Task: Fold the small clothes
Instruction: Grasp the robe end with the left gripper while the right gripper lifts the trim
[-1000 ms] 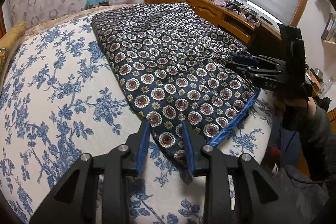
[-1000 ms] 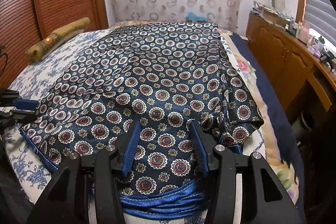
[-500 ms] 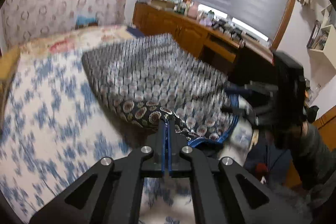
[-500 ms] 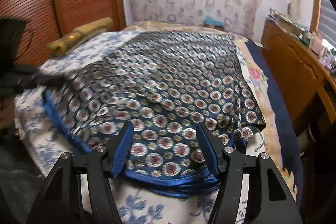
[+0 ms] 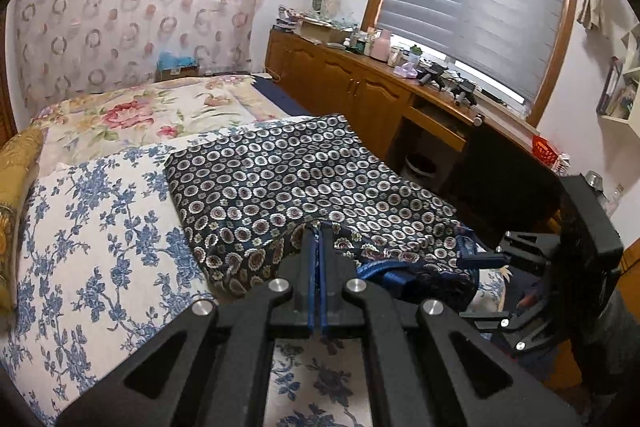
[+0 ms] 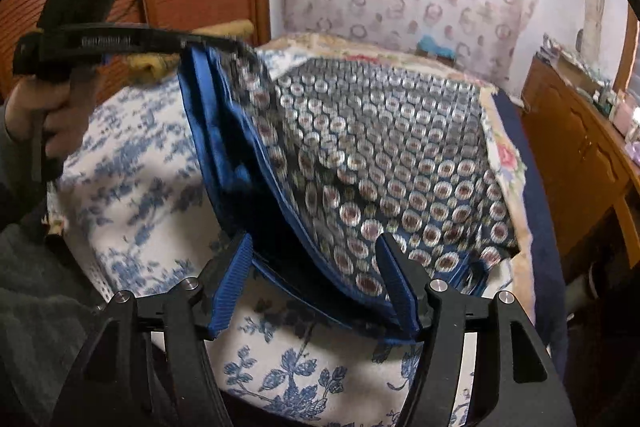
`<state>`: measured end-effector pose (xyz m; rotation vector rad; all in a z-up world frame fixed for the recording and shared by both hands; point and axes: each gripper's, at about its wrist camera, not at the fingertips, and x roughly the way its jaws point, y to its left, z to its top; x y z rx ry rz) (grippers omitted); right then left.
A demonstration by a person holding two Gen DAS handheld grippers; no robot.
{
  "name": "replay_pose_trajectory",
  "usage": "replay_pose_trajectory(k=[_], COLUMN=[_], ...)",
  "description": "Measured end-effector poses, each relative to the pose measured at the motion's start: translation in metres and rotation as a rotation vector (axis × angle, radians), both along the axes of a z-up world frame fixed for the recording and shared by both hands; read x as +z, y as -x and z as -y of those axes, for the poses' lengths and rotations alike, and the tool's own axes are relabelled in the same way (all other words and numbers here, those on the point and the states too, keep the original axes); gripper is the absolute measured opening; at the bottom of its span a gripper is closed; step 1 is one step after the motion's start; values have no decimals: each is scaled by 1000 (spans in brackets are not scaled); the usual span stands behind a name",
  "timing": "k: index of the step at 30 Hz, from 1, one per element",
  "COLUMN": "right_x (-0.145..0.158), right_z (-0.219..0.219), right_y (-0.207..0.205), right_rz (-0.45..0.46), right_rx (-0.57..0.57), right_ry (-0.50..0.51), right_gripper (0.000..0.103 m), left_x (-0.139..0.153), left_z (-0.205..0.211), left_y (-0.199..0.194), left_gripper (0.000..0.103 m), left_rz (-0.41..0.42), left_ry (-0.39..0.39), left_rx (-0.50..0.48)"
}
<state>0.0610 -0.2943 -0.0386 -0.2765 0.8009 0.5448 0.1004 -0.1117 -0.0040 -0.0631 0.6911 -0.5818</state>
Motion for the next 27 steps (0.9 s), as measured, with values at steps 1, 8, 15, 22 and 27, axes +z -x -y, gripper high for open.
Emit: replay_pose_trajectory(k=[1,8,15,22,27], right_x=[-3,-19,-13,-22,-22], right_z=[2,19,7,3,12], right_y=[-2,-12,0,-7,-18], right_rz=[-1,-43,-40,-57,-41], right_rx=[-11,-51,16,14,-22], right_ry=[11,20,18,75,74], right_gripper=[66,66,66,66,65], left_x=[-1,-8,-18,-21,-22], left_z=[-1,-8,-8,-11,-15], left_y=[-2,-10,-17,-20,-21], left_gripper=[0,0,0,0,0], left_rz=[-3,-13,-26,-31,-33], left_ry=[-1,0,-14,-18,-18], left_rx=[4,30,40,45,47])
